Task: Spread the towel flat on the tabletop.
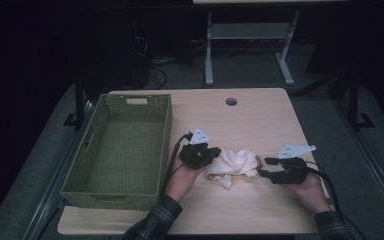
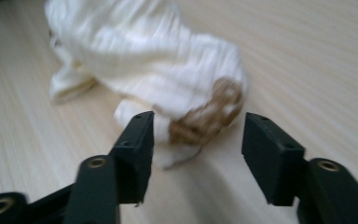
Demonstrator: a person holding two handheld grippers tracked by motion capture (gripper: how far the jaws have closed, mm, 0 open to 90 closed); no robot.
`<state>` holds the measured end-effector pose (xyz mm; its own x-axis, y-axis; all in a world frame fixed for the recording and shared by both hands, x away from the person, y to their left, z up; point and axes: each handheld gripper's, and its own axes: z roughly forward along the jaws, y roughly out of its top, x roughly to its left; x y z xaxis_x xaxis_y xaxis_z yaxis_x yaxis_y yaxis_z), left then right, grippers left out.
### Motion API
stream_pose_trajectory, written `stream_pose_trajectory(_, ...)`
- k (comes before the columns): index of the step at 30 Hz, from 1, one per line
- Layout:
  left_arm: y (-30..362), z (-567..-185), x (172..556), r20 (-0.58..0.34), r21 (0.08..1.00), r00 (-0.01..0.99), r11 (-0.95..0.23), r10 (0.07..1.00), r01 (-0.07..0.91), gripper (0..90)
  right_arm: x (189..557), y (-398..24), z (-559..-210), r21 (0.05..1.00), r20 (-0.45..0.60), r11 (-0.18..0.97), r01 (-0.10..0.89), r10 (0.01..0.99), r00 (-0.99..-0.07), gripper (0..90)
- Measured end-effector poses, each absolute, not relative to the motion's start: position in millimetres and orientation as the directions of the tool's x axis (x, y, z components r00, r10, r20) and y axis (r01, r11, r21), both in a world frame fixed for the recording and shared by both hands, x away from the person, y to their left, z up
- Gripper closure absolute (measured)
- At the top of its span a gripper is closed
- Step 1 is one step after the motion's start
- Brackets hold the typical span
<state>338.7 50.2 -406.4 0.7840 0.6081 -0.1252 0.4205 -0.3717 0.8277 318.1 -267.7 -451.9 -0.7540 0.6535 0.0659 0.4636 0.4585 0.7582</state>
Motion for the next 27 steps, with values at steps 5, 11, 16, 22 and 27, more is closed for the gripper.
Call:
stream_pose_trajectory(5,49,-402,340,-0.112,0.836,0.783,-0.368,0.612,0.407,85.8,336,-270,-447,0.782,0.119,0.402,0.477,0.654,-0.747,56.8)
stream_pose_trajectory(11,49,-398,344,-0.116,0.846,0.776,-0.348,0.62,0.404,85.8,357,-272,-454,0.757,0.17,0.392,0.522,0.653,-0.738,79.1)
stream_pose_trajectory(16,50,-397,343,-0.109,0.847,0.776,-0.351,0.621,0.4,85.8,358,-273,-453,0.765,0.172,0.393,0.51,0.639,-0.75,89.7)
stream_pose_trajectory(22,47,-399,344,-0.109,0.843,0.78,-0.359,0.617,0.401,85.8,357,-277,-447,0.782,0.187,0.366,0.504,0.634,-0.75,77.8)
stream_pose_trajectory(27,46,-401,344,-0.113,0.839,0.784,-0.364,0.611,0.405,85.8,369,-276,-454,0.762,0.269,0.329,0.558,0.622,-0.735,70.4)
